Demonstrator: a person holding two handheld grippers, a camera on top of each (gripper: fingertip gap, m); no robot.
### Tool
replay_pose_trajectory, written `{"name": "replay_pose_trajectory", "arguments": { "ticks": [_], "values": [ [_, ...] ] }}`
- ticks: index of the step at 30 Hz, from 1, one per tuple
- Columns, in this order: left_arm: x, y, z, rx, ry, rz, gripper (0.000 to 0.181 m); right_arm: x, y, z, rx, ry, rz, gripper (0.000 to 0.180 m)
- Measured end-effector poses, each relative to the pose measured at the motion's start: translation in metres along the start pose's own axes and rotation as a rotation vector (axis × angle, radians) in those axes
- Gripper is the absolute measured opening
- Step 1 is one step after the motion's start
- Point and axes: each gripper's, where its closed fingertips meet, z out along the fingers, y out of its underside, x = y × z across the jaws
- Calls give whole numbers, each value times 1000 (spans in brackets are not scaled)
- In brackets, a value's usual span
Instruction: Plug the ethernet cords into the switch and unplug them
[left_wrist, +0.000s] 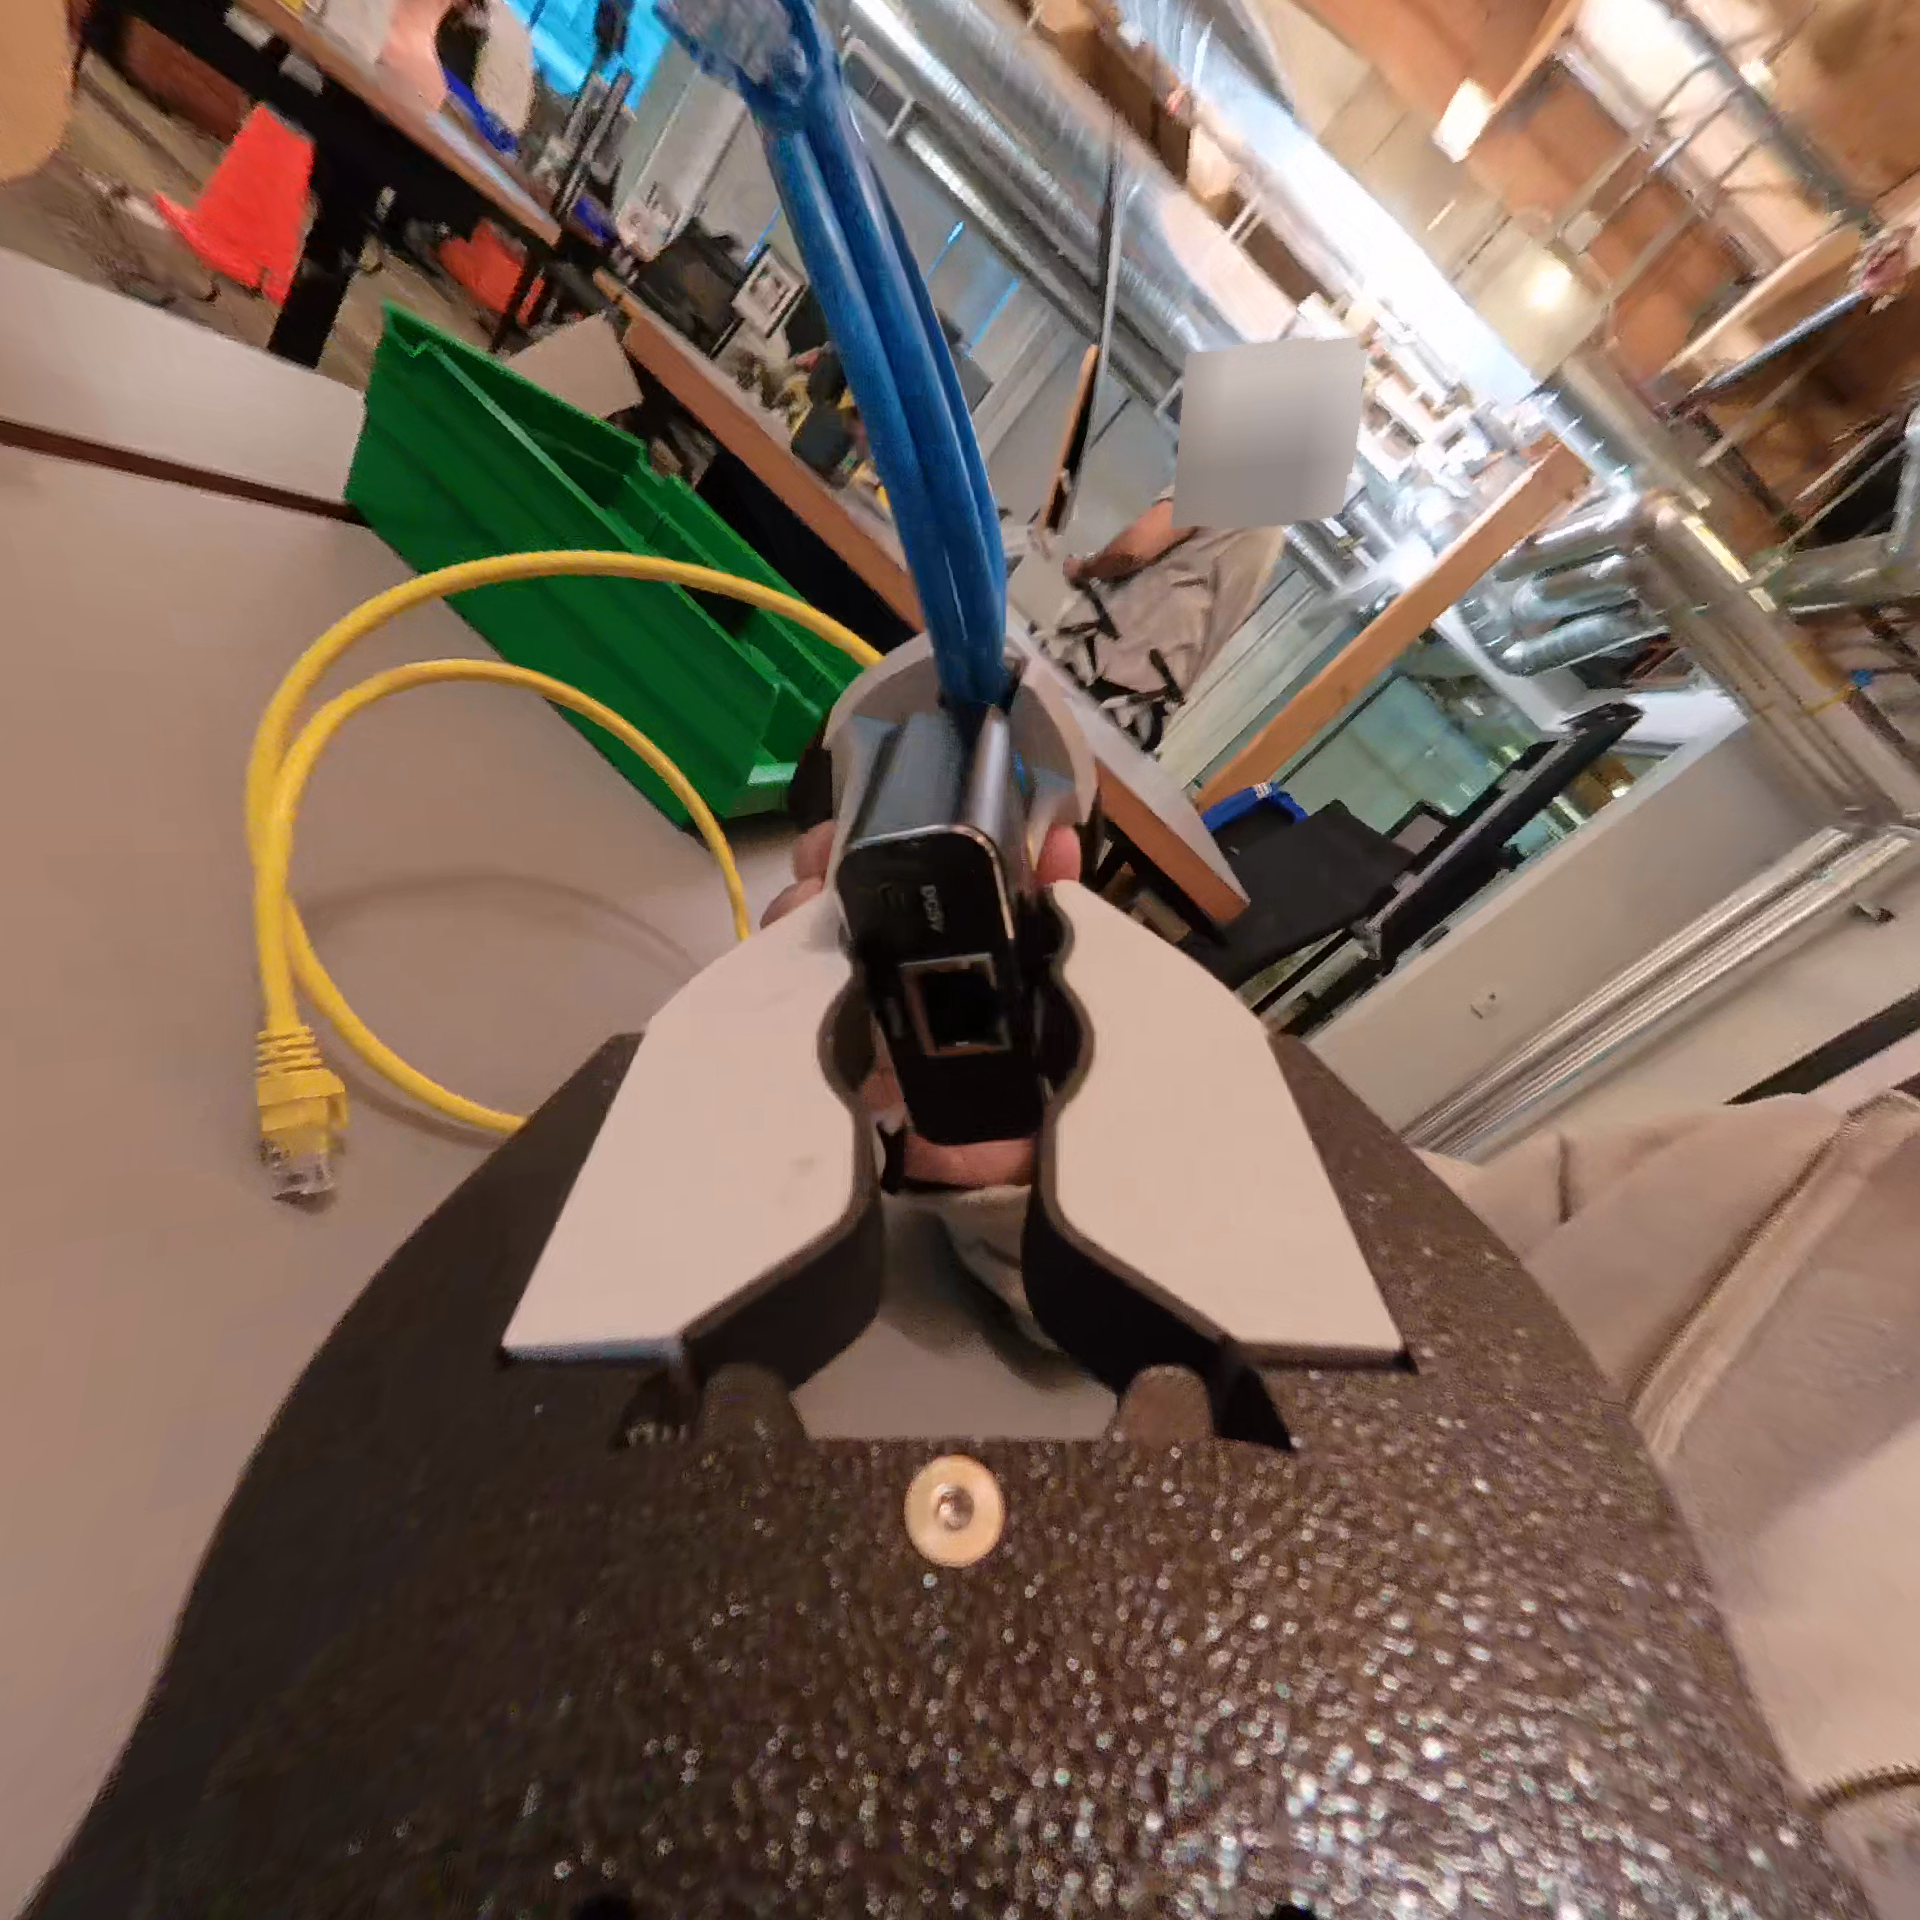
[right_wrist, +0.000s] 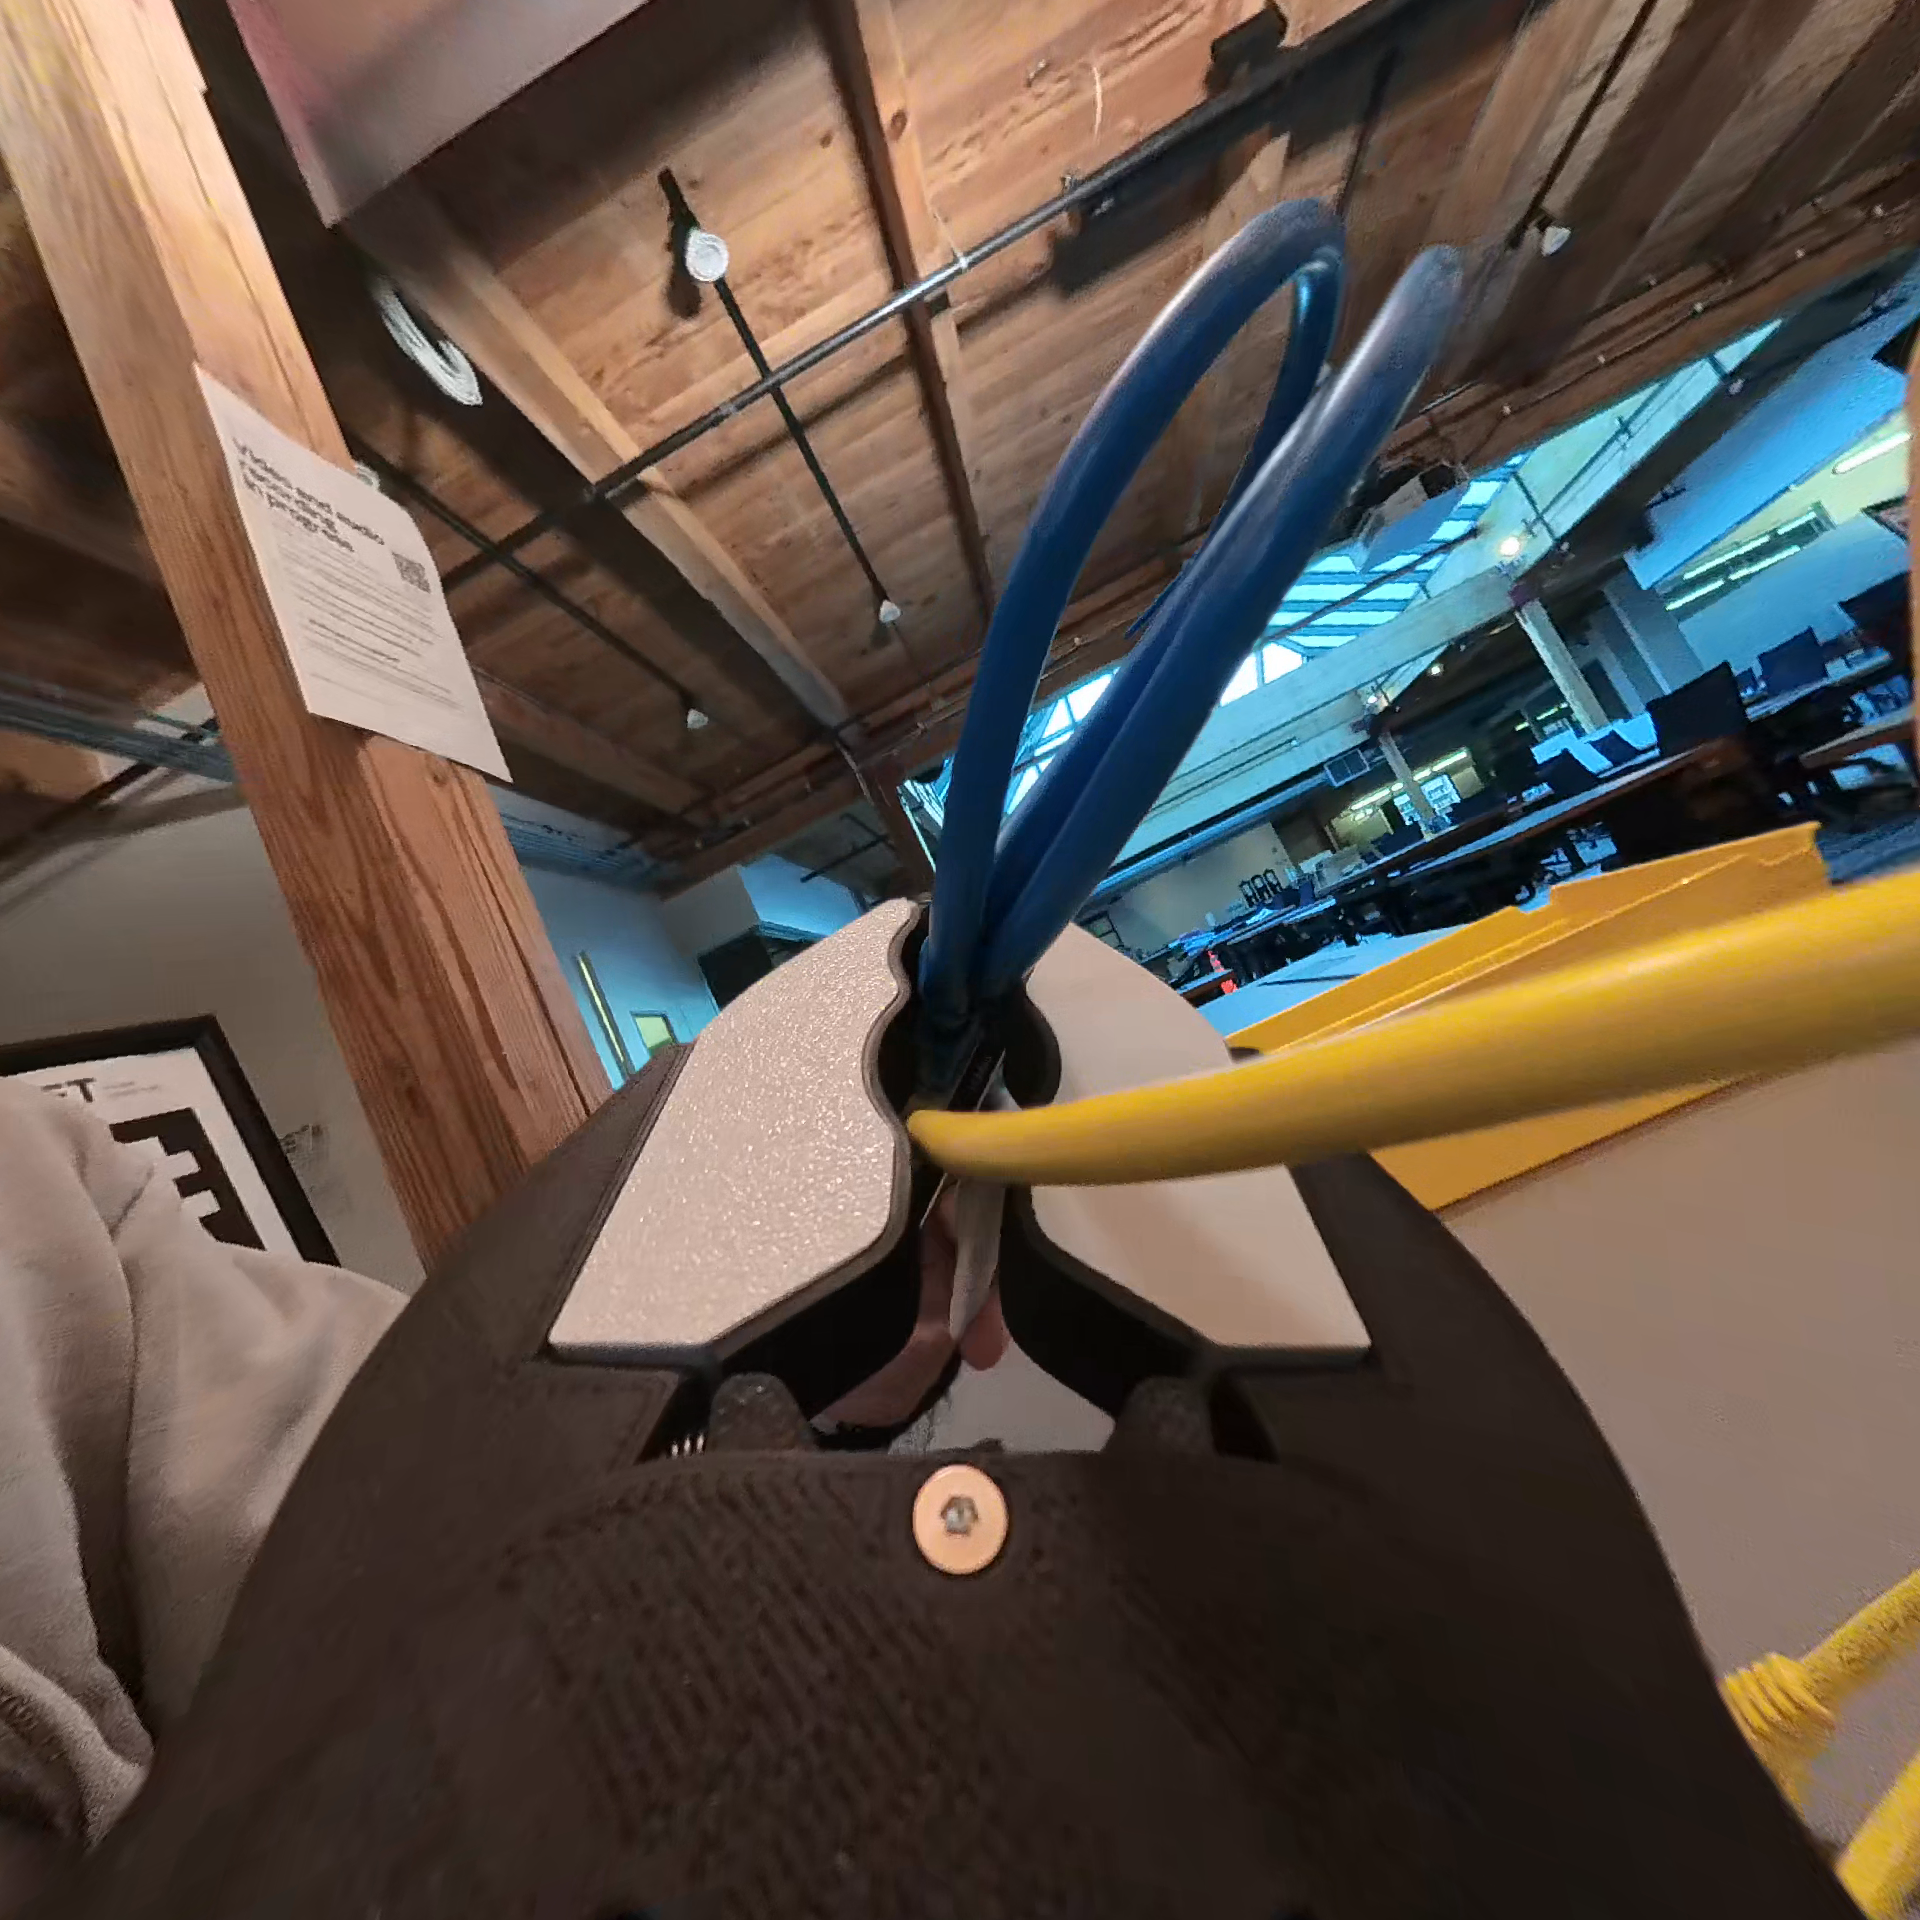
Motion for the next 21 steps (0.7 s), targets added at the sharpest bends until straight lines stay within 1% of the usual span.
{"name": "replay_pose_trajectory", "arguments": {
  "ticks": [4,5,7,9,10,11,13,14,15,16,17,18,19,20,21],
  "values": [
    [-3,-7,-4,-2,2,-72,24,5,7,0,-71,5,-10,14],
    [-4,-10,-7,4,0,-92,24,5,9,-1,-93,-3,-15,17],
    [-10,-21,-17,37,-20,-163,24,11,17,-2,-188,8,-20,34],
    [-14,-38,-31,95,-14,-227,24,19,32,-7,-337,36,-14,59],
    [-17,-45,-38,123,-19,-260,24,24,41,-13,-425,57,-16,65],
    [-21,-52,-44,144,-24,-283,24,24,52,-20,-532,48,-17,66],
    [-28,-60,-56,163,-55,-308,24,17,74,-39,-775,-4,-29,60],
    [-31,-62,-60,168,-75,-317,24,14,81,-47,-875,-19,-86,59],
    [-33,-64,-64,169,-89,-325,24,6,83,-51,-940,-74,-180,54],
    [-35,-65,-67,168,-105,-331,24,-5,82,-50,-962,-142,-298,51],
    [-37,-64,-68,161,-122,-334,24,-12,76,-41,-920,-166,-453,52],
    [-39,-62,-68,148,-138,-335,24,-16,64,-27,-817,-150,-621,59],
    [-40,-58,-66,127,-143,-340,24,-20,51,-13,-689,-108,-761,70],
    [-39,-53,-63,100,-138,-354,24,-21,42,-6,-611,-71,-865,69],
    [-37,-47,-58,67,-127,-367,24,-18,40,-5,-614,-41,-923,65]
  ]
}}
